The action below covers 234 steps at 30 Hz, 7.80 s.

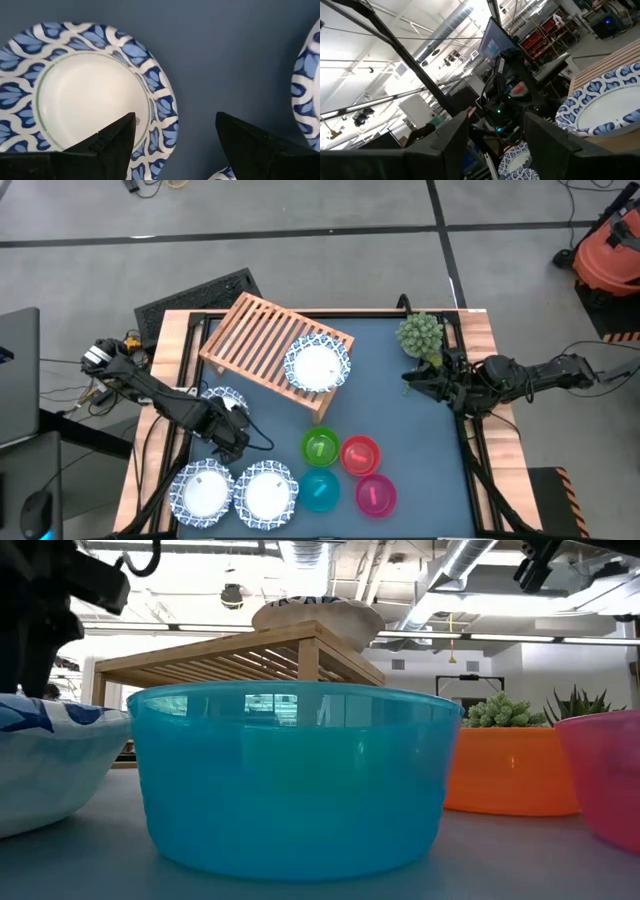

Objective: Place and stack bowls onto a shelf
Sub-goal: Stack the blue and white bowl on top of the blue and white bowl on the shelf

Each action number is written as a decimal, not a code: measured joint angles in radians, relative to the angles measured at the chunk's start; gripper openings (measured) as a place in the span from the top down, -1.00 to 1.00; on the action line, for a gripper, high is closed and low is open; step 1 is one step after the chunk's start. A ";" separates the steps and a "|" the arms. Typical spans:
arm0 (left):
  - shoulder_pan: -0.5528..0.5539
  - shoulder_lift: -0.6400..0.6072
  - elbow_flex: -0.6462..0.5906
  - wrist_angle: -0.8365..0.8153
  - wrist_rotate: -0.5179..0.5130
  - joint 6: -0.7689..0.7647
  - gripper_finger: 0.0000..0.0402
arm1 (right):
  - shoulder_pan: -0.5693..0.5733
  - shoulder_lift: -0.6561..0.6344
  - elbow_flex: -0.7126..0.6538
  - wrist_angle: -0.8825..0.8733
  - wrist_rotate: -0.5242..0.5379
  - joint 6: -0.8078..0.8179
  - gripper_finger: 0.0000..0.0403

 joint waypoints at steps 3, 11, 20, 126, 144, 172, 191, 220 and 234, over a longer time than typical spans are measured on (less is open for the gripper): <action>-0.017 0.000 -0.027 0.036 0.004 0.002 -0.30 | 0.000 0.000 0.000 0.000 0.000 0.000 -0.08; -0.038 0.000 -0.104 0.065 0.006 -0.035 -0.30 | 0.000 0.000 0.000 0.000 0.000 0.001 -0.08; -0.038 0.000 -0.152 0.084 0.026 -0.045 -0.22 | 0.000 0.000 0.001 0.000 0.000 0.003 -0.08; 0.318 0.382 0.943 -0.114 -0.336 1.523 1.00 | -0.074 0.097 0.840 -1.000 0.076 -0.471 -0.08; 0.381 0.422 0.943 -0.185 -0.303 1.550 0.97 | -0.074 0.097 0.840 -1.030 0.078 -0.468 -0.08; 0.381 0.420 0.943 -0.189 -0.332 1.464 -0.12 | -0.074 0.097 0.840 -1.032 0.078 -0.468 -0.08; 0.379 0.316 0.944 -0.210 -0.253 1.171 -0.13 | -0.074 0.097 0.841 -1.034 0.080 -0.461 -0.08; 0.176 0.179 0.940 -0.284 0.077 0.667 -0.12 | -0.074 0.097 0.841 -1.106 0.080 -0.445 -0.08; -0.136 0.181 0.531 -0.152 0.083 0.410 -0.12 | -0.074 0.097 0.841 -1.120 0.082 -0.452 -0.08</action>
